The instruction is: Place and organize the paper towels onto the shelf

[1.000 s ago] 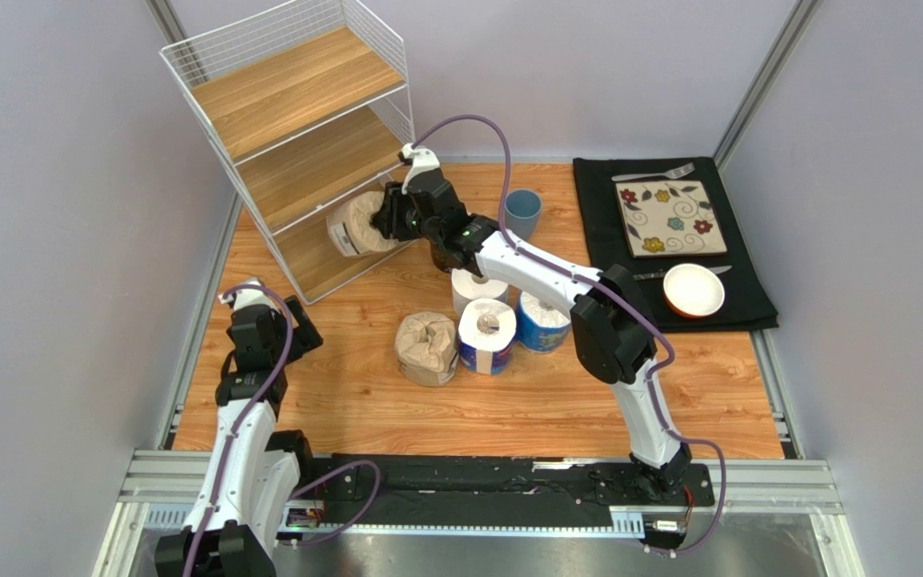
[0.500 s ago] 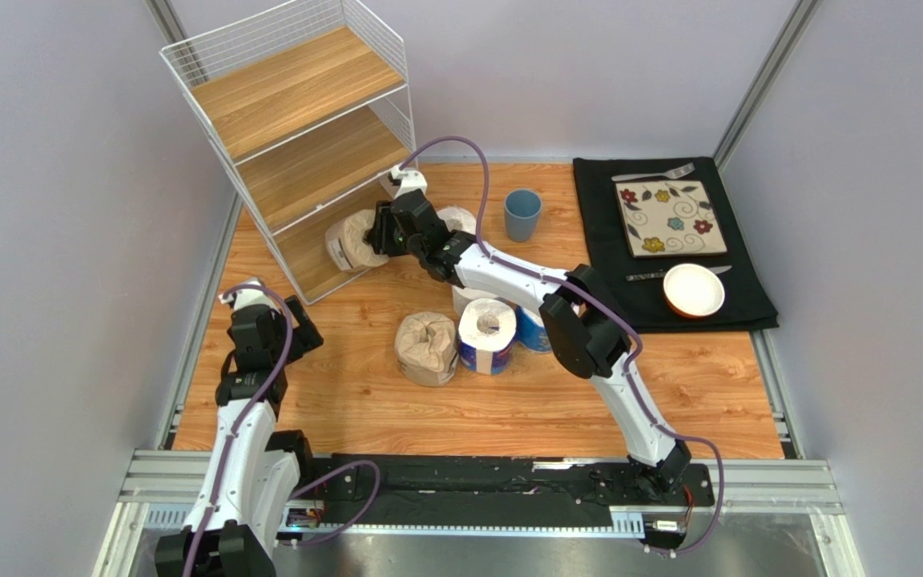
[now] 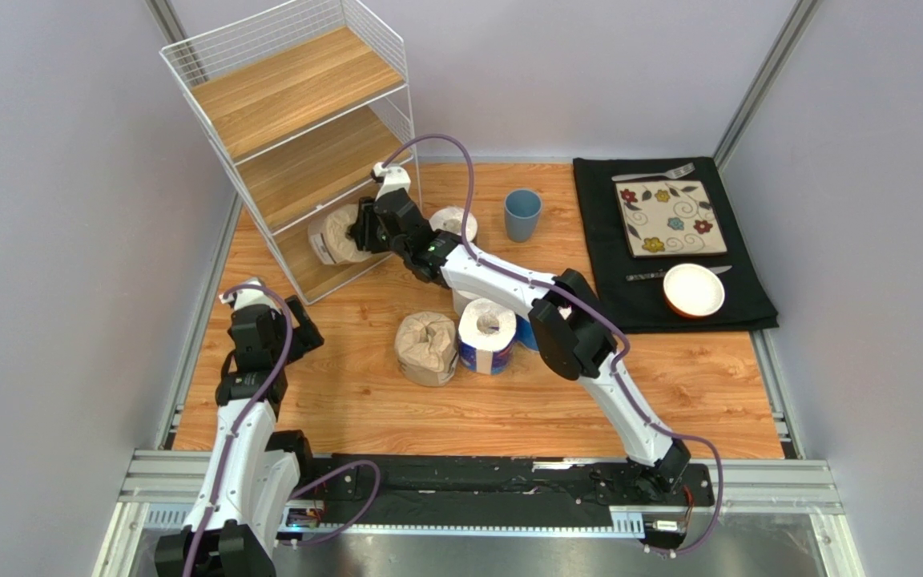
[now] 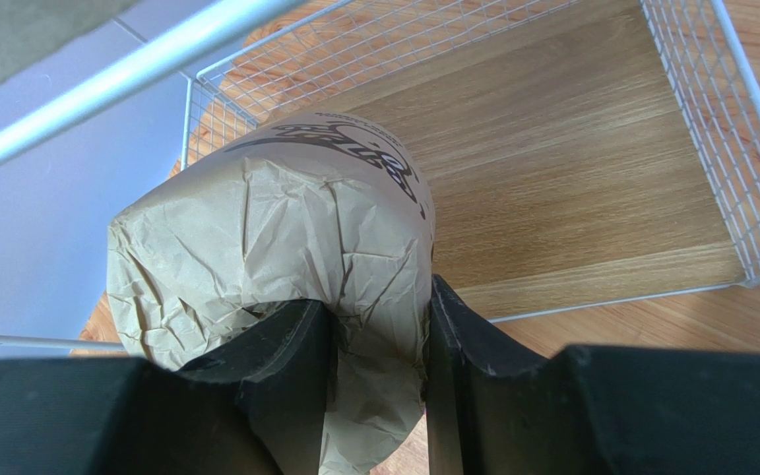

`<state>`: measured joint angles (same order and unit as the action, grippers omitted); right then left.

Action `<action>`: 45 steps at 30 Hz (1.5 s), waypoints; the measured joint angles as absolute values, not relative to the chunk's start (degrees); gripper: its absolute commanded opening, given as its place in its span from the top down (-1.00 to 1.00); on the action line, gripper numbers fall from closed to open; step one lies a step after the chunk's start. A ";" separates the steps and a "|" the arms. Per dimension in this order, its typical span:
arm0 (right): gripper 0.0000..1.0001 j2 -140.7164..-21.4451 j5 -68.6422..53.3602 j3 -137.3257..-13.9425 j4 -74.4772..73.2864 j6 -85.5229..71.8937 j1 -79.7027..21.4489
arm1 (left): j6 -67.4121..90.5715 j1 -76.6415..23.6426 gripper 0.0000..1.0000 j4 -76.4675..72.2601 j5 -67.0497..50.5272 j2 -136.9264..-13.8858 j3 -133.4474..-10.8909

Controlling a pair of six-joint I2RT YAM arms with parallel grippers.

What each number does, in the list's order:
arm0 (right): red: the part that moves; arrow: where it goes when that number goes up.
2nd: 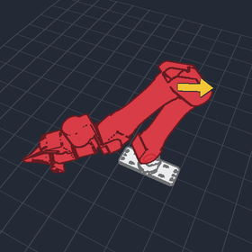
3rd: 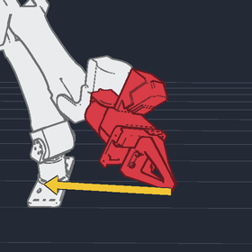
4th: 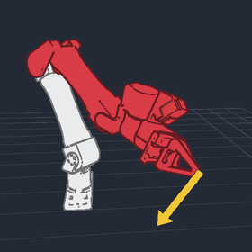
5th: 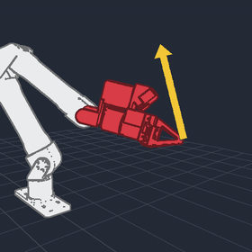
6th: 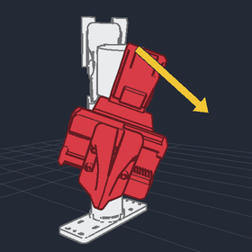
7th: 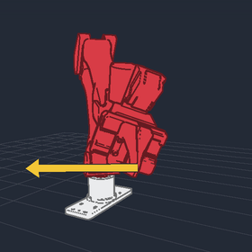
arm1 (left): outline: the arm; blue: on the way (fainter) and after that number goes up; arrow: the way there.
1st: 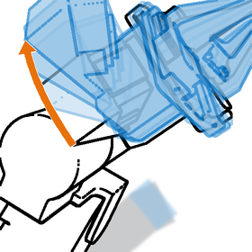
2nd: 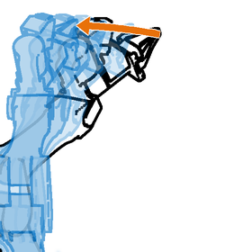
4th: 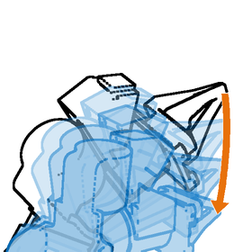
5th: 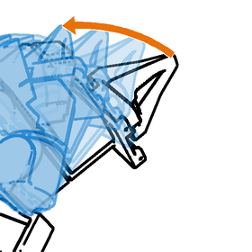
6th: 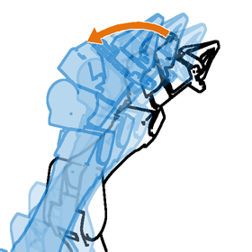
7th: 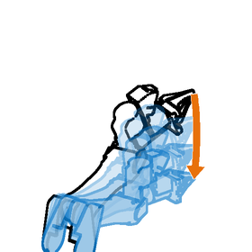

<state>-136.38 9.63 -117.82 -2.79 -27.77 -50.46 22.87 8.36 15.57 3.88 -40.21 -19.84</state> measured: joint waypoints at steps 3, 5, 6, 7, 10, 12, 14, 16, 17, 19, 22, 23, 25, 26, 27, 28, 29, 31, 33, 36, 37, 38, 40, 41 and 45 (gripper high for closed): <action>0.56 -137.12 10.46 -118.65 -2.76 -27.49 -51.05 | 22.87 8.36 -0.79 15.55 3.84 -40.21 -19.84; 0.56 -137.78 11.07 -119.11 -2.70 -27.33 -51.33 | 22.87 8.36 -0.79 15.57 3.73 -40.21 -19.84; 0.55 -138.23 11.44 -119.22 -2.76 -27.16 -51.46 | 22.87 8.36 -0.79 15.57 3.68 -40.21 -19.84; 0.55 -138.63 11.86 -119.33 -2.74 -27.14 -51.64 | 22.87 8.36 -0.79 15.55 3.66 -40.21 -19.84; 0.55 -139.65 13.10 -119.33 -2.85 -26.89 -51.99 | 22.87 8.36 -0.79 15.57 3.62 -40.21 -19.84; 0.53 -140.16 13.78 -119.33 -3.16 -26.74 -52.12 | 22.87 8.36 -0.79 15.57 3.57 -40.21 -19.84; 0.51 -140.40 14.33 -119.44 -2.98 -26.72 -52.23 | 22.87 8.36 -0.79 15.57 3.51 -40.21 -19.84; 0.40 -140.46 14.74 -119.77 -3.03 -26.59 -52.27 | 22.87 8.36 -0.79 15.57 3.51 -40.21 -19.84; 0.35 -140.46 14.83 -119.87 -3.07 -26.50 -52.27 | 22.87 8.36 -0.79 15.57 3.51 -40.21 -19.84; 0.22 -140.55 14.96 -120.42 -3.20 -26.28 -52.27 | 22.87 8.36 -0.79 15.57 3.51 -40.21 -19.84; 0.10 -140.64 14.94 -121.16 -3.20 -26.04 -52.27 | 22.87 8.36 -0.79 15.57 3.51 -40.21 -19.84; 0.07 -140.75 14.92 -121.38 -3.14 -26.02 -52.27 | 22.87 8.36 -0.79 15.57 3.51 -40.21 -19.84; 0.01 -141.25 14.85 -122.26 -3.07 -25.98 -52.27 | 22.87 8.36 -0.79 15.57 3.51 -40.21 -19.84; 0.00 -141.60 14.68 -122.76 -3.01 -25.98 -52.27 | 22.87 8.36 -0.79 15.57 3.49 -40.21 -19.84; -0.02 -142.02 14.57 -123.22 -3.03 -26.00 -52.27 | 22.87 8.36 -0.79 15.57 3.49 -40.21 -19.84; -0.03 -142.41 14.37 -123.85 -3.05 -26.00 -52.27 | 22.87 8.36 -0.79 15.57 3.51 -40.21 -19.84; -0.04 -142.76 14.20 -124.33 -3.14 -26.00 -52.27 | 22.87 8.36 -0.79 15.57 3.51 -40.21 -19.84; -0.05 -143.20 13.85 -124.99 -3.09 -26.02 -52.27 | 22.87 8.36 -0.79 15.57 3.51 -40.21 -19.84; -0.07 -143.22 13.67 -125.01 -3.11 -26.02 -52.27 | 22.87 8.36 -0.79 15.57 3.51 -40.21 -19.84; -0.10 -143.22 13.26 -125.05 -3.11 -26.02 -52.27 | 22.87 8.36 -0.79 15.57 3.51 -40.21 -19.84; -0.12 -143.22 13.04 -125.05 -3.09 -26.02 -52.27 | 22.87 8.36 -0.79 15.57 3.51 -40.21 -19.84; -0.14 -143.22 12.82 -125.05 -3.03 -26.04 -52.27 | 22.87 8.36 -0.79 15.57 3.51 -40.21 -19.84; -0.20 -143.22 12.38 -124.95 -2.70 -26.09 -52.27 | 22.87 8.36 -0.79 15.57 3.51 -40.21 -19.84; -0.22 -143.20 12.25 -124.79 -2.26 -26.13 -52.27 | 22.87 8.36 -0.79 15.57 3.51 -40.21 -19.84; -0.27 -143.17 11.33 -124.22 -0.99 -26.13 -52.27 | 22.87 8.36 -0.79 15.57 3.53 -40.21 -19.84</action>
<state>-143.17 11.33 -124.22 -0.99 -26.13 -52.27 22.87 8.36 15.57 3.53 -40.21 -19.84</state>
